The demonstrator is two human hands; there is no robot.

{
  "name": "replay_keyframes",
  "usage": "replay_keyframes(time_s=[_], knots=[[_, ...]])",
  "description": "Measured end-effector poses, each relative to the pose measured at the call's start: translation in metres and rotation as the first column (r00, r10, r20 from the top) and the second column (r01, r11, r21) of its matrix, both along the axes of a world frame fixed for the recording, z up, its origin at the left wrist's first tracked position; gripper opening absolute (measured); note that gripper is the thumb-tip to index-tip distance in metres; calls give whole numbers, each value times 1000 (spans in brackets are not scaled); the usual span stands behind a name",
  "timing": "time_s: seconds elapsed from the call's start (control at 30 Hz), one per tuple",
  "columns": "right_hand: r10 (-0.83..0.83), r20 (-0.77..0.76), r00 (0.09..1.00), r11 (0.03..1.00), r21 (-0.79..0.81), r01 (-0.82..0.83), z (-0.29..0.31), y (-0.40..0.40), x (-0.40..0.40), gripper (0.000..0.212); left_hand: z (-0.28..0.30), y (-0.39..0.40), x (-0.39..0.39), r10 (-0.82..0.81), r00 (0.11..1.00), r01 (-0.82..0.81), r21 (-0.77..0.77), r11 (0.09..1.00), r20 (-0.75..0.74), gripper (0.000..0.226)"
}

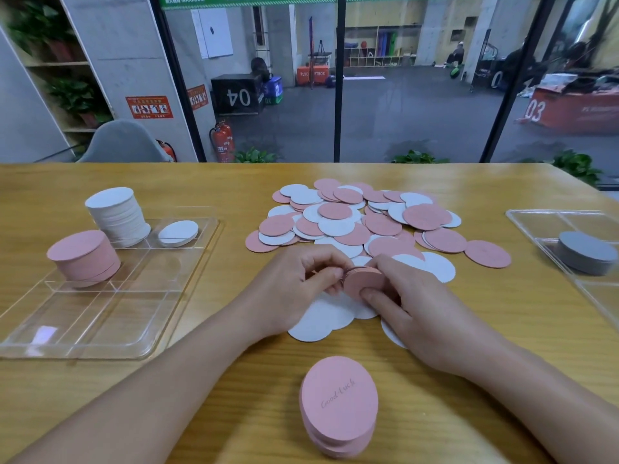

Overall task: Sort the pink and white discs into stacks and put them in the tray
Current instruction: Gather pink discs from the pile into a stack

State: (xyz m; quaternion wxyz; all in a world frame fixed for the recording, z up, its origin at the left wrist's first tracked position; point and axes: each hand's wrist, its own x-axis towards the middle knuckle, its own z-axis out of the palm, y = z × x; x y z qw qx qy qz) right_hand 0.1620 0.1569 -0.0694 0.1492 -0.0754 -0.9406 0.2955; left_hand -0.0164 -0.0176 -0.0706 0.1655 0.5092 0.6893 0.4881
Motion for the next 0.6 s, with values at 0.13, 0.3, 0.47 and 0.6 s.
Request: replay_keyframes(time_s=[0.13,0.3,0.47,0.6], knots=[[7,10,1000,1000,4,-7,2,-1,0,6,-3,-4,-14,115,949,-145,-82,986,-295,33],[9,8,1000,1000,10,-9,1,-1,0,6,-12,-2,-20,15,865,-141,-215,966,-502,36],[6,3,1000,1000,-4,-6,1,0,0,5,-3,-3,-15,-13,843,-172,-294,940,-538,42],[10,-3,1000,999,-31,-10,1,0,1,5,2,-10,-21,15,805,-223,-279,934,-593,33]])
